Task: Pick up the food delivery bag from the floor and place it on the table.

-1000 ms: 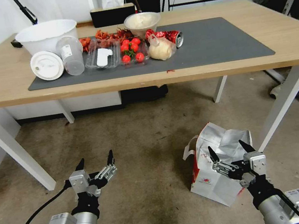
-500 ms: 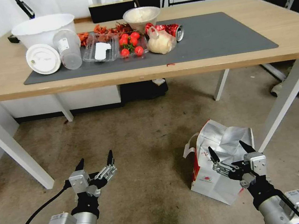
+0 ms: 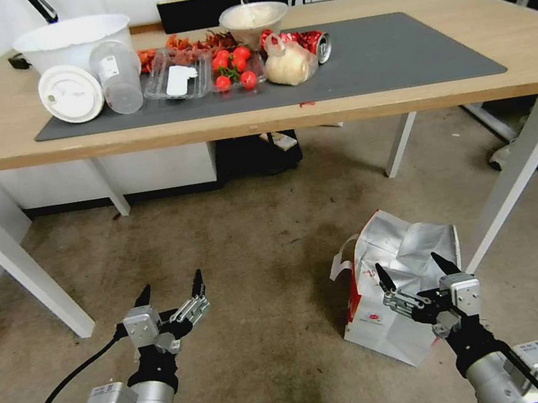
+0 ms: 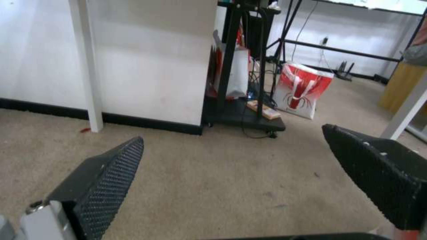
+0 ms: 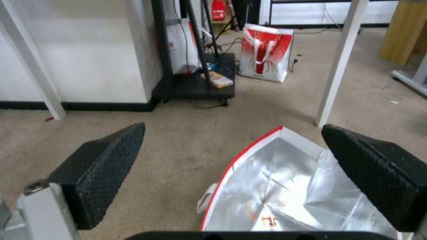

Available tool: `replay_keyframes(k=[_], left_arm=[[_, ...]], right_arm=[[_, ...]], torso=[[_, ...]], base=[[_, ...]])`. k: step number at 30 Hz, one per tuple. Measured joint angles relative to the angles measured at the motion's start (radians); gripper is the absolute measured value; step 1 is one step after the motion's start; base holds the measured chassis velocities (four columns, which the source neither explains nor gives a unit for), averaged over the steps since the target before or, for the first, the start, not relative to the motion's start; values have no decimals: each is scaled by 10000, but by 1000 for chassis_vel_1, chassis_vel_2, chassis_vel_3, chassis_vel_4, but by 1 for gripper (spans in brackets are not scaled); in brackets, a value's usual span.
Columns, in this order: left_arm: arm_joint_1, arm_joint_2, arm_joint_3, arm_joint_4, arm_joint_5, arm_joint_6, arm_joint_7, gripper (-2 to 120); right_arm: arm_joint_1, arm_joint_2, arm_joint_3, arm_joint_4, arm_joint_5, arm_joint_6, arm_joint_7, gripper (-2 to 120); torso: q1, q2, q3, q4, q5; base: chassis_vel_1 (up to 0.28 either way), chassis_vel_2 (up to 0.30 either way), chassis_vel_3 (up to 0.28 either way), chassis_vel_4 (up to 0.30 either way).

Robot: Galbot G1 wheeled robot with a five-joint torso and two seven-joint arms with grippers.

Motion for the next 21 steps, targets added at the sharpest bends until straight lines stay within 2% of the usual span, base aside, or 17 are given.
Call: replay_keyframes(k=[21], left_arm=[[3,-67,27,9,33,-69,-35,100]], right_arm=[[-48,-47,15,7,1,33,-8,100]], torso=[[-72,-802,-729,0,0]], base=[[0,0,0,0]])
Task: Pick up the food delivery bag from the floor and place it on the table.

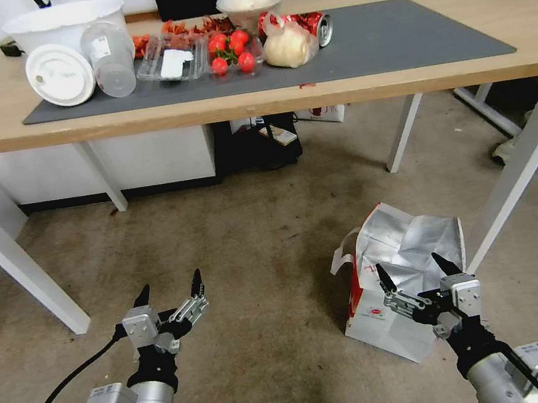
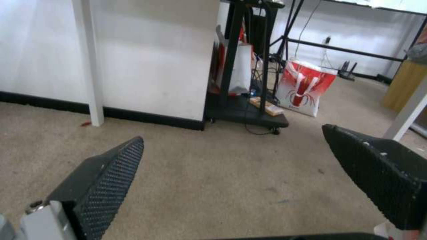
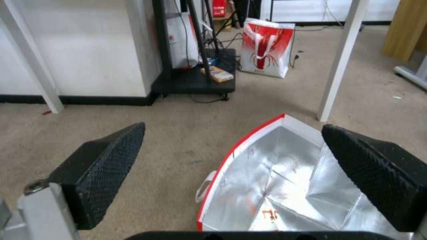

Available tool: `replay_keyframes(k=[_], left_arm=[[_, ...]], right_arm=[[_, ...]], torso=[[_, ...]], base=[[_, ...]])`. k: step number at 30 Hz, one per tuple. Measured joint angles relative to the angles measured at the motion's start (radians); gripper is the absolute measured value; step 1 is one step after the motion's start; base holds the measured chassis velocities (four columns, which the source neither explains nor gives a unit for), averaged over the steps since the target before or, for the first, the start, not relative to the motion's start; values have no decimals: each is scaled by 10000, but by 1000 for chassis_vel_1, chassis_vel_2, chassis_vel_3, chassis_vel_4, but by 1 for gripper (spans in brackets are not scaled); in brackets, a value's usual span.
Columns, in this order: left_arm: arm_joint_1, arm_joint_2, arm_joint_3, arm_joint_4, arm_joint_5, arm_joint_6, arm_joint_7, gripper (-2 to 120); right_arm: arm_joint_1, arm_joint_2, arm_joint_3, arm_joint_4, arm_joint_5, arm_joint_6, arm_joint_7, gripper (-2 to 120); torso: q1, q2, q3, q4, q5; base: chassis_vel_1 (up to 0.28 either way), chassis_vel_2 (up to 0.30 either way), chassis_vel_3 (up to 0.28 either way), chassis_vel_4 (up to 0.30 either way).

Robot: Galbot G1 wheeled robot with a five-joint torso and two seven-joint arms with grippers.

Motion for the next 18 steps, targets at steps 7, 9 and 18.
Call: replay_keyframes(k=[7,9,18], left_arm=[[-8,-4,5,8,3,11,0,100],[-10,-5,6,14,5,11,0,100],[-18,-7,3,24,12,18,0,100]], right_arm=[[8,-17,-1,-16,6,0,-6,100],[8,-18,-2,-17,6,0,-6,100],[11,-19,-7,-44,7,0,-13,100]], torso=[[-41,-212,-72,0,1],[-45,-217,-71,0,0],[-47,-198,-72,0,0]], base=[[0,0,0,0],[0,0,0,0],[0,0,0,0]])
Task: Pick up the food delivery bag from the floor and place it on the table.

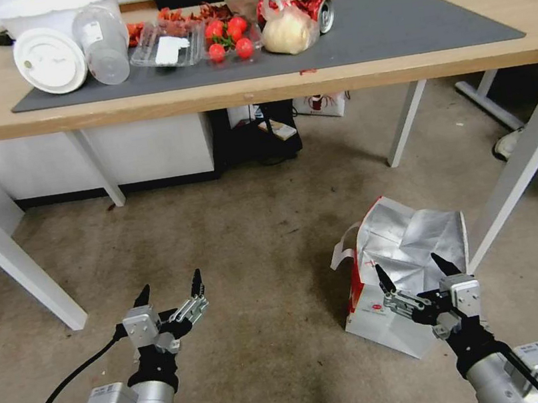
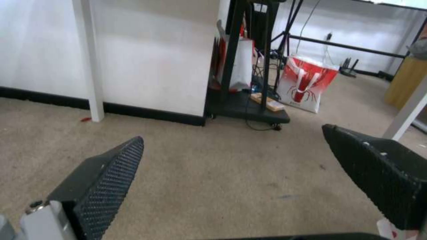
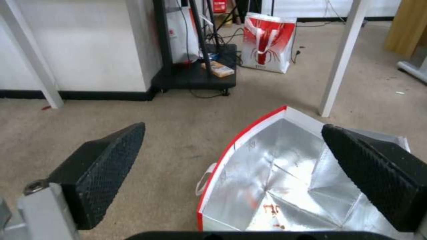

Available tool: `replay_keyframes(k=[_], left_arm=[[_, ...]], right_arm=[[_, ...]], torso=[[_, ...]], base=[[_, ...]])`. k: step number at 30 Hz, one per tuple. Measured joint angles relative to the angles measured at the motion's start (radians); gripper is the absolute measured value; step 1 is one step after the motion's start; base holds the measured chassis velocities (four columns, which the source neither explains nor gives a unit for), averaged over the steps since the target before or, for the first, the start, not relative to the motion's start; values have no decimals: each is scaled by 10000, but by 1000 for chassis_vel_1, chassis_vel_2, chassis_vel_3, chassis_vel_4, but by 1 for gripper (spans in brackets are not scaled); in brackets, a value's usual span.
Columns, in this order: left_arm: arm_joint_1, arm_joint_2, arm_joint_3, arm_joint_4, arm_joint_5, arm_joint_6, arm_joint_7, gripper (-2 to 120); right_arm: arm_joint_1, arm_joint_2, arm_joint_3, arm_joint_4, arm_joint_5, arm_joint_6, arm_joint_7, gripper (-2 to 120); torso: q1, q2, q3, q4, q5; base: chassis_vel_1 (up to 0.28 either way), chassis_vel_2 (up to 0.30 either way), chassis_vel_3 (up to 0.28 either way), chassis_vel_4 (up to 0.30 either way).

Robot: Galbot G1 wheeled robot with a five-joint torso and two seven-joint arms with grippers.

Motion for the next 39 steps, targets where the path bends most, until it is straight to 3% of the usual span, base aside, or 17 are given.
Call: replay_keyframes(k=[6,13,16,17,19,20,23,25,30,34,39], left_arm=[[-7,6,-14,85,0,-203,34,100],[-20,107,-60,98,51,-255,70,100],[-1,183,-75,69,127,-230,73,100],[-1,183,-75,69,127,-230,73,100],[16,192,-82,61,151,-226,72,100],[21,189,-86,49,180,-222,70,100],[24,162,-85,35,208,-220,70,100],[14,75,-35,45,271,-225,67,100],[-33,-22,21,109,323,-235,65,100],[-105,-130,53,235,385,-274,66,100],[-113,-205,68,311,433,-328,67,100]], right_arm=[[61,-77,47,-7,51,-31,5,100],[668,-862,690,-52,862,-597,438,100],[1479,-2125,1568,-609,2022,-1540,1053,100],[1479,-2125,1568,-609,2022,-1540,1053,100],[1861,-2823,1863,-1048,2770,-1993,1394,100],[2255,-3465,2121,-1590,3368,-2360,1661,100],[2620,-3998,2263,-2159,3699,-2590,1870,100],[3217,-4711,2190,-2844,4263,-3248,2617,100],[3835,-5194,1959,-3334,4903,-4188,3656,100],[4747,-5748,1632,-3948,6488,-5579,4991,100],[4995,-6020,1360,-4291,6769,-5751,5062,100]], torso=[[1,24,0,0,0],[5,45,0,0,0],[9,55,0,-1,3],[9,55,0,-1,3],[11,60,0,1,4],[12,62,0,1,6],[12,65,0,-2,3],[12,70,0,1,2],[12,74,0,0,2],[14,80,0,1,1],[14,82,0,1,1]], base=[[0,0,0,0],[0,0,0,0],[0,0,0,0],[0,0,0,0],[0,0,0,0],[0,0,0,0],[0,0,0,0],[0,0,0,0],[0,0,0,0],[0,0,0,0],[0,0,0,0]])
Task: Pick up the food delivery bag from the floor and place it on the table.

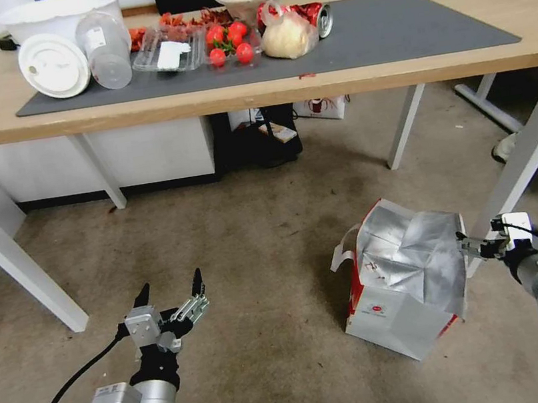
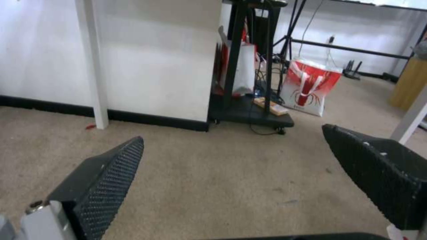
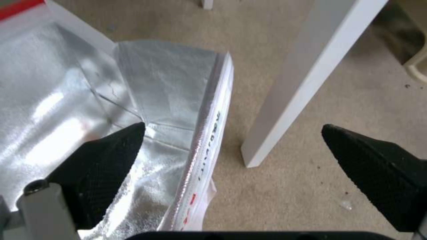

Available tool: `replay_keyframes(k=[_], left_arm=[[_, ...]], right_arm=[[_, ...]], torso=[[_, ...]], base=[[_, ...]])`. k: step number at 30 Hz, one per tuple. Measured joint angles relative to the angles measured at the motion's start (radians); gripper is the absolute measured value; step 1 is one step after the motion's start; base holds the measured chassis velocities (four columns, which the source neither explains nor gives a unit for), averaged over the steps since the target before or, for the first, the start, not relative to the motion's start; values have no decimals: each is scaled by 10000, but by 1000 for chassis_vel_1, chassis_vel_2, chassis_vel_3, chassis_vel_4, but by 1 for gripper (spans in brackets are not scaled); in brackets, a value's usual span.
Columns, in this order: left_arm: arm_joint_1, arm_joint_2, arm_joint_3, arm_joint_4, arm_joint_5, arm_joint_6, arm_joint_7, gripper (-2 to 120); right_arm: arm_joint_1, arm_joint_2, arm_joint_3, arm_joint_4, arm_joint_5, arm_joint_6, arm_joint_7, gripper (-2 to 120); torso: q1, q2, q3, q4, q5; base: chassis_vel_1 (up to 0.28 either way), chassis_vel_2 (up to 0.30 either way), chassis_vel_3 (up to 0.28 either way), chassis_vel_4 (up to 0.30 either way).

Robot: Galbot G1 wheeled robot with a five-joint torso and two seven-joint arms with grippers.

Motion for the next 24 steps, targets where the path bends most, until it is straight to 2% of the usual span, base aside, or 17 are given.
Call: replay_keyframes(k=[8,24], left_arm=[[20,-226,138,40,215,-117,0,100],[82,-336,190,140,292,-229,-21,100]], right_arm=[[350,-429,-865,-788,-40,-36,-349,100],[975,-132,-1758,-1679,-213,13,-414,100]], torso=[[0,7,0,-1,0],[2,11,-1,0,-1]], base=[[0,0,0,0],[0,0,0,0]])
